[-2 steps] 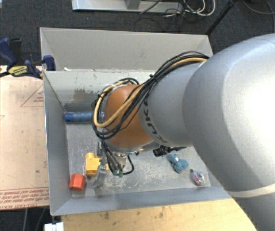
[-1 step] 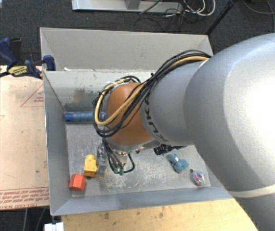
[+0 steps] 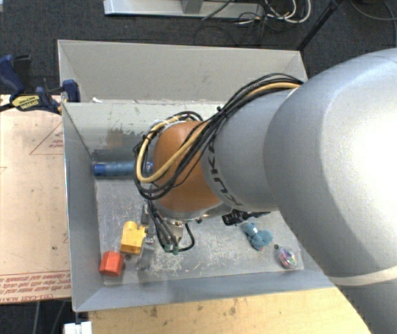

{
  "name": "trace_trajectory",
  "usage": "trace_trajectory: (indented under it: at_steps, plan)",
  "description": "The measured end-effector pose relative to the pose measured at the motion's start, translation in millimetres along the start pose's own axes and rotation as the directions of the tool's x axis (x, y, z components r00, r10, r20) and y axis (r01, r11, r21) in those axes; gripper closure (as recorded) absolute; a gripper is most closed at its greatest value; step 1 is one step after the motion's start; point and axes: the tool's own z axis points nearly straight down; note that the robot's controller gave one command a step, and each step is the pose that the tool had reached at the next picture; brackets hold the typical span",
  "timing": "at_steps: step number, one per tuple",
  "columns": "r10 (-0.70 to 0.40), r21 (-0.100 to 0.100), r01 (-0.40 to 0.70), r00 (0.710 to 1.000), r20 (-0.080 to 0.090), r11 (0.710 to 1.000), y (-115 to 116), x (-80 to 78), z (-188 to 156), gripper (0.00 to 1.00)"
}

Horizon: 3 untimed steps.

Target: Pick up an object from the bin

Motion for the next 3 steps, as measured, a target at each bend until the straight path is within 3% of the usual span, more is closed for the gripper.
trace_trajectory:
  at_steps: [1, 2, 3]
  plan:
    - [-0.136, 0.001, 0.136, 0.991, 0.001, 0.991, 17.2, -21.0, 12.3, 0.00]
    - [-0.135, 0.001, 0.135, 0.991, 0.000, 0.991, 16.7, -20.8, 12.3, 1.00]
    - [-0.165, -0.004, 0.165, 0.986, 0.009, 0.986, 53.4, -14.5, -177.3, 1.00]
